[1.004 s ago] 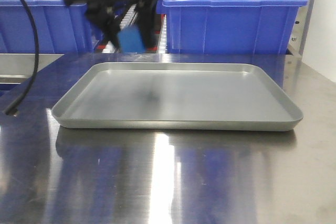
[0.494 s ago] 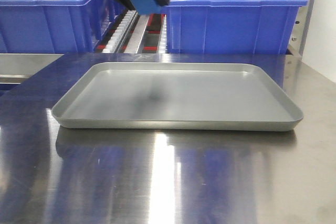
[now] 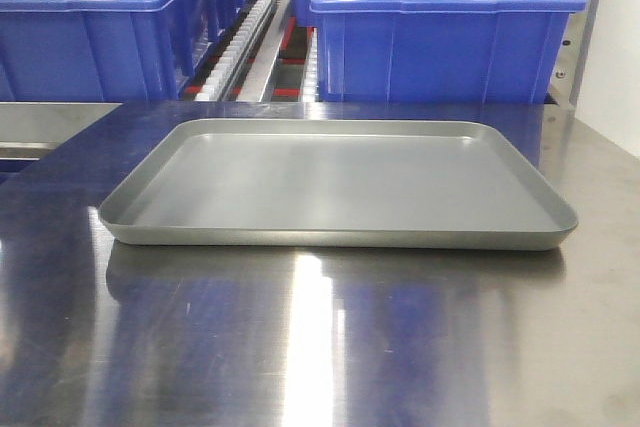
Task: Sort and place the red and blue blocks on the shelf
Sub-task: 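Lift the blue cube off the tray with the left gripper, then hold both cubes and start moving the base away from the table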
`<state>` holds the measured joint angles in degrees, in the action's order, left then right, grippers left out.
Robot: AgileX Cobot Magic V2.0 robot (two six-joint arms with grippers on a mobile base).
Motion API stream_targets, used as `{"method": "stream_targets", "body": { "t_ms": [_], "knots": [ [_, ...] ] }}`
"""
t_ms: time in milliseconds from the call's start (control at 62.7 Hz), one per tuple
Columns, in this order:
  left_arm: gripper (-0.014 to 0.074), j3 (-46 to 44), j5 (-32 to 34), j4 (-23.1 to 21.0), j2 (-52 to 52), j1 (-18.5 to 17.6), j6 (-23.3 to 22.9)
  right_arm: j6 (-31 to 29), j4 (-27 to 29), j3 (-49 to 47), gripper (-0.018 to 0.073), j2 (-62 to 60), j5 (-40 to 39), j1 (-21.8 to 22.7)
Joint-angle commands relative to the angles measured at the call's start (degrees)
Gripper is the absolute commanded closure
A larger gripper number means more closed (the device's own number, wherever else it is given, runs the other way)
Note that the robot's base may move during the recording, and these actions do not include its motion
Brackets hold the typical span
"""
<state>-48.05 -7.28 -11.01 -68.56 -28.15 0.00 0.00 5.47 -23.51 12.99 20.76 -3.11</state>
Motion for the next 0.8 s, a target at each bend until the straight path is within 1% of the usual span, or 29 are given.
{"method": "stream_targets", "body": {
  "t_ms": [0, 64, 223, 430, 606, 733, 781],
  "knots": [
    [0.0472, 2.1, 5.7, -0.2, 6.2, 1.7, 0.0, 0.0, 0.1, -1.6, 0.0503, 0.5, -4.9, 0.3],
    [0.0472, 5.2, 5.7, 0.3, 9.9, 3.5, 0.0, 0.0, 0.1, -1.6, 0.0503, 0.5, -4.9, 0.3],
    [0.0472, 11.6, 5.5, 4.0, 20.5, 7.5, 0.0, 0.0, 0.1, -1.6, 0.0503, 0.5, -4.9, 0.3],
    [0.0472, 17.5, 5.0, 4.2, 33.1, 12.0, 0.0, 0.0, 0.1, -1.6, 0.0503, 0.5, -4.9, 0.3],
    [0.0472, 21.0, 4.5, 4.2, 42.4, 17.0, 0.0, 0.0, 0.1, -1.6, 0.0503, 0.5, -4.9, 0.3],
    [0.0472, 21.3, 1.1, 4.6, 47.4, 20.9, 0.0, 0.0, 0.1, -1.6, 0.0503, 0.5, -4.9, 0.3],
    [0.0472, 21.3, -0.1, 4.8, 48.4, 21.7, 0.0, 0.0, 0.1, -1.6, 0.0503, 0.5, -4.9, 0.3]
  ]
}}
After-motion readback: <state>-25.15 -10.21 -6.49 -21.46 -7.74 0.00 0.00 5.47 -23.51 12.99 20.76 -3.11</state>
